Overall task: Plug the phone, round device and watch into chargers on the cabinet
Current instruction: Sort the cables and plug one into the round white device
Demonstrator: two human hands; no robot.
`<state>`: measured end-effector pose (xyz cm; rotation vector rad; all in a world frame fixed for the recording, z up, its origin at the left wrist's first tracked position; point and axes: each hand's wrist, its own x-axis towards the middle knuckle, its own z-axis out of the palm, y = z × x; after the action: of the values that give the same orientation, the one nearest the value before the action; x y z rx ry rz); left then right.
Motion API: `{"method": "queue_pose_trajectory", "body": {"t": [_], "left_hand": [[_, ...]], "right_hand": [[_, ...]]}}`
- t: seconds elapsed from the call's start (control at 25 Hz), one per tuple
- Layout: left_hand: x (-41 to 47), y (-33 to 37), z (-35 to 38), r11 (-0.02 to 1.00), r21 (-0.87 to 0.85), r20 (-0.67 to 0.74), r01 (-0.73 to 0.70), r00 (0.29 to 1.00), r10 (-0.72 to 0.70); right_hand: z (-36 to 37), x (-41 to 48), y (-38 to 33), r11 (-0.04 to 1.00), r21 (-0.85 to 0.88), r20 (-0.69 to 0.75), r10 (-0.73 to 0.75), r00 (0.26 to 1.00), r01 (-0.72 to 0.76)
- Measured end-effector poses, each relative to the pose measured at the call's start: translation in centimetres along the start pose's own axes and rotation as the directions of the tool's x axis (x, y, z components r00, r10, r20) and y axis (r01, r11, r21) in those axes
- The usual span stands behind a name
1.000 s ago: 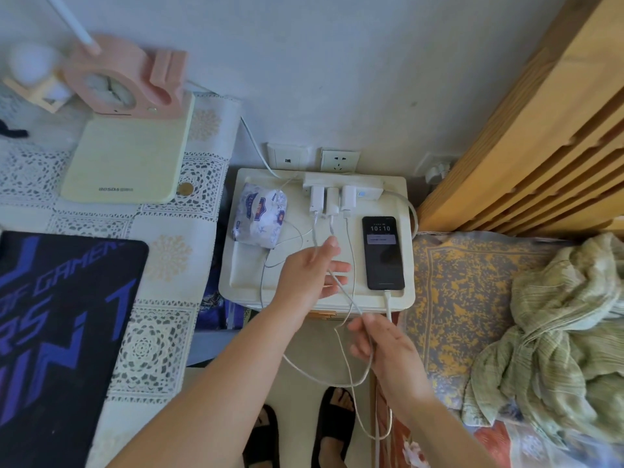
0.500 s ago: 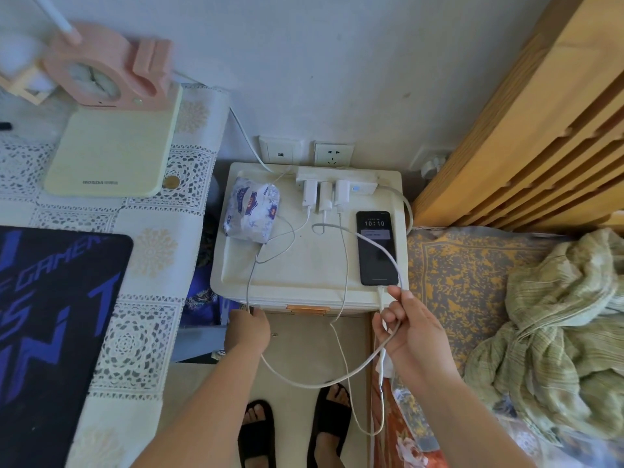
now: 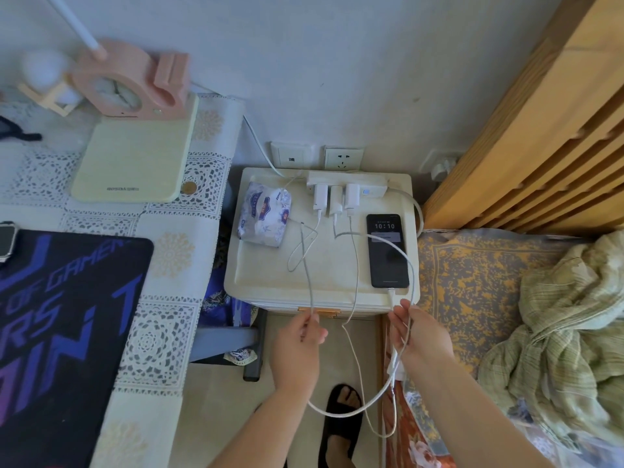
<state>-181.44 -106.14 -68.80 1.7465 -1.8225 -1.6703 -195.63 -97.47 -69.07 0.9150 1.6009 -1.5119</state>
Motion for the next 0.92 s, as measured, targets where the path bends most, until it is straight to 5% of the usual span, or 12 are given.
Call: {"method": "queue_pose_trajectory", "body": {"t": [0.24, 0.4, 0.52, 0.68, 0.92], "left_hand": [[-2.2, 1.5, 0.0, 0.992, -0.124, 0.026, -0.038, 0.999, 0.042], [-4.1, 2.1, -0.5, 0.989, -0.100, 0.071, -0.113, 0.990, 0.120], [-4.8, 1.1, -0.8, 0.987, -0.099, 0.086, -0.130, 0.987, 0.138], [-5.4, -0.1, -0.7, 0.987, -0.034, 0.122, -0.154, 0.980, 0.157], [-5.1, -0.6, -1.4, 0.995, -0.065, 0.172, -0.079, 0.981, 0.089]], "right_hand": [[0.5, -1.6, 0.9, 0.927, -0.362, -0.058, -0.133, 0.989, 0.103], [0.5, -2.9, 0.8, 0.912, -0.294, -0.043, -0.312, 0.949, 0.287], [1.2, -3.8, -0.7, 0.806, -0.344, 0.075, -0.488, 0.870, 0.482], [4.2, -4.8, -2.3, 0.747, -0.536, 0.391, -0.193, 0.900, 0.393], [6.6, -5.8, -4.0, 0.978, -0.082, 0.582, -0.109, 0.806, 0.191]]}}
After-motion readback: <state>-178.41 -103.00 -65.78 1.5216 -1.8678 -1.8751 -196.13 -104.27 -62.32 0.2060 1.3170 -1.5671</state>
